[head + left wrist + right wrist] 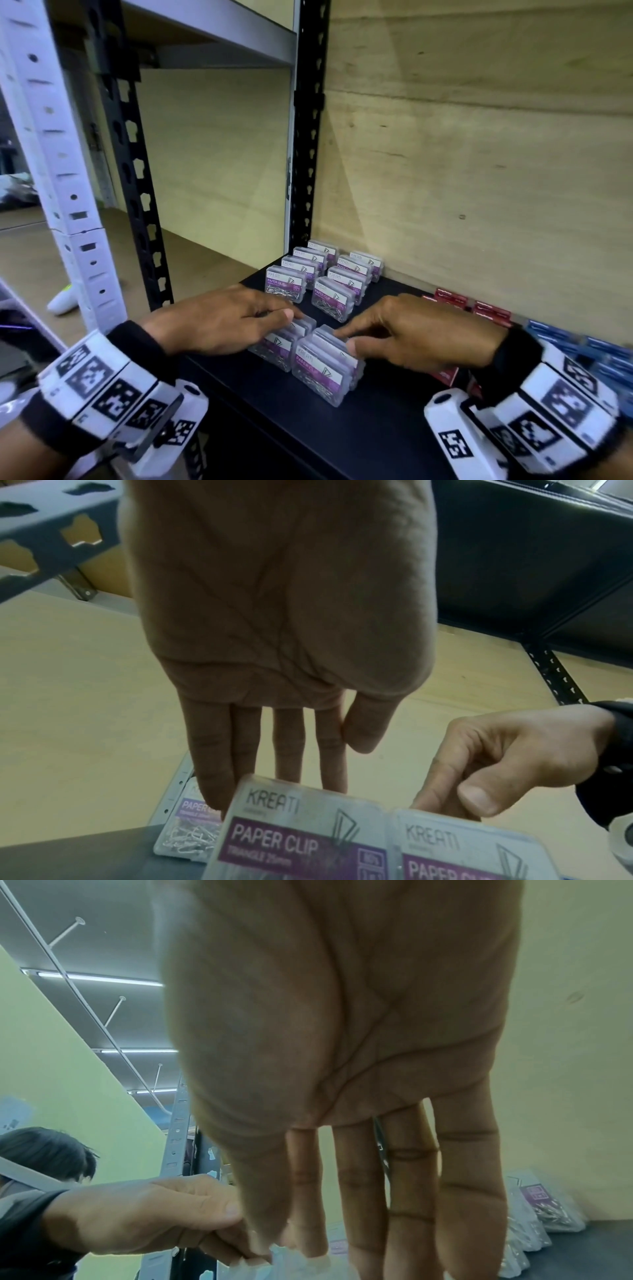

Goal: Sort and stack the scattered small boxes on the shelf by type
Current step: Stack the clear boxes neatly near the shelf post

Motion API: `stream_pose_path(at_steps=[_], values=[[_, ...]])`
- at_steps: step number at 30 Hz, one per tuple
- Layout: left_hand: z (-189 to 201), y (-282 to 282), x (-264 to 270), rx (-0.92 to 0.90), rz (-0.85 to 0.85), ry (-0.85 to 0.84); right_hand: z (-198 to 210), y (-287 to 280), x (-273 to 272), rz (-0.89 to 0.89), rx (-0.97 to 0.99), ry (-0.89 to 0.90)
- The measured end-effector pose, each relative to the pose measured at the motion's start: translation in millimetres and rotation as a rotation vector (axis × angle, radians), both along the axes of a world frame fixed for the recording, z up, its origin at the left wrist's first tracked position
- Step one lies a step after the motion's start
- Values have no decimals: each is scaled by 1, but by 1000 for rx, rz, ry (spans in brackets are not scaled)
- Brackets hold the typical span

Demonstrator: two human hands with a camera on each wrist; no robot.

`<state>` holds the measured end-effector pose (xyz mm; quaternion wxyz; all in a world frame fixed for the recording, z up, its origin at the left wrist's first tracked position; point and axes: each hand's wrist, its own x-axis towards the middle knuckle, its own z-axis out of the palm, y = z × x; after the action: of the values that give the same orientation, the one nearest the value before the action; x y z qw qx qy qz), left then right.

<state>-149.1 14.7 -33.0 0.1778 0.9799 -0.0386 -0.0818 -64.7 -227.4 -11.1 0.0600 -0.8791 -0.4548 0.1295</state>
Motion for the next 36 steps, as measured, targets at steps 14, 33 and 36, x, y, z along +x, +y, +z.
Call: stream_pose_path(at_steps=[14,33,36], values=[[-2,-7,-2,11,24,-18,-2,15,-13,-33,-69,14],[33,14,77,196,183,68,23,57,74,-187,-168,-138],[31,13,82,207,168,132,17,64,81,-185,-189,-122]])
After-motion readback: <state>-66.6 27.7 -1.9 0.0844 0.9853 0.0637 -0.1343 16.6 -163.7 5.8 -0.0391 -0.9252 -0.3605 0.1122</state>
